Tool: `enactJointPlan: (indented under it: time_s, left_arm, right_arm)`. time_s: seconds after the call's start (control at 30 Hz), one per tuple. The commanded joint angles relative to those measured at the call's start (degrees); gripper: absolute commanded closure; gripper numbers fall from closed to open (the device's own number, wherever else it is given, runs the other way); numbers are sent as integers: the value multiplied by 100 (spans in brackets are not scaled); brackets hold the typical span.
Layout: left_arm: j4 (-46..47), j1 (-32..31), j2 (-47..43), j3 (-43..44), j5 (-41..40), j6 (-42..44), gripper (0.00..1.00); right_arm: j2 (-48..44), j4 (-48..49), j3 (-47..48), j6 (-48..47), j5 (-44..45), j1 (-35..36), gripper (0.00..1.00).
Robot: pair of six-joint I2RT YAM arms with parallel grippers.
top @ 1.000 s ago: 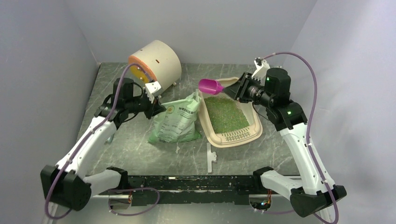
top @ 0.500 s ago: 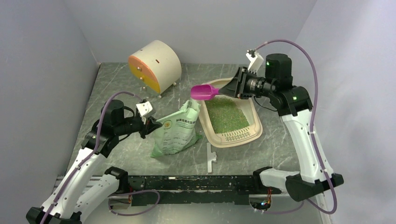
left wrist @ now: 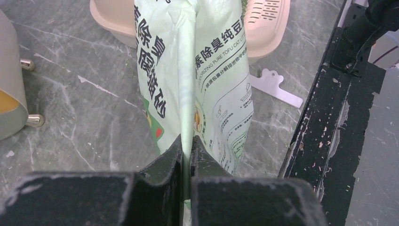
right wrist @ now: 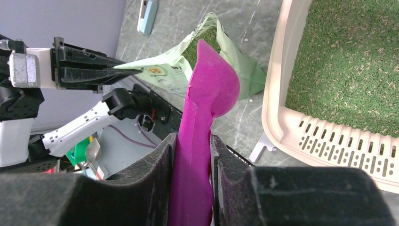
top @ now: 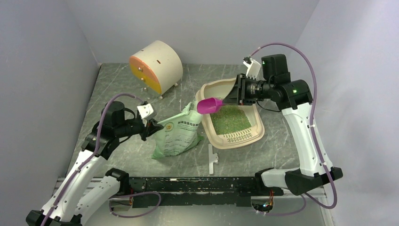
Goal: Fill the litter box with clean litter
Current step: 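Scoop the cat litter from the cat litter bag.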
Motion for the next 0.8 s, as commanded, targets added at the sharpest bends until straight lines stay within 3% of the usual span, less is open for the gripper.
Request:
enactJointPlan:
  time_s: [0.0,0.43,0.53,0.77]
  left_arm:
    - [1038,-26,-164,664,600,232,95]
    - [984,-27,390,1340,624,947,95]
    - [1118,-27,494,1363,534,972,95]
    - [740,-27,459,1088,553,813,95]
  right_arm:
    - [198,-226,227,-155,-94,106,100]
    - [1150,-689,845,-18,1111,1197,100]
    - [1361,-717,562,41,1516,1592,100]
    - [1255,88,-354,262,1246,1883,100]
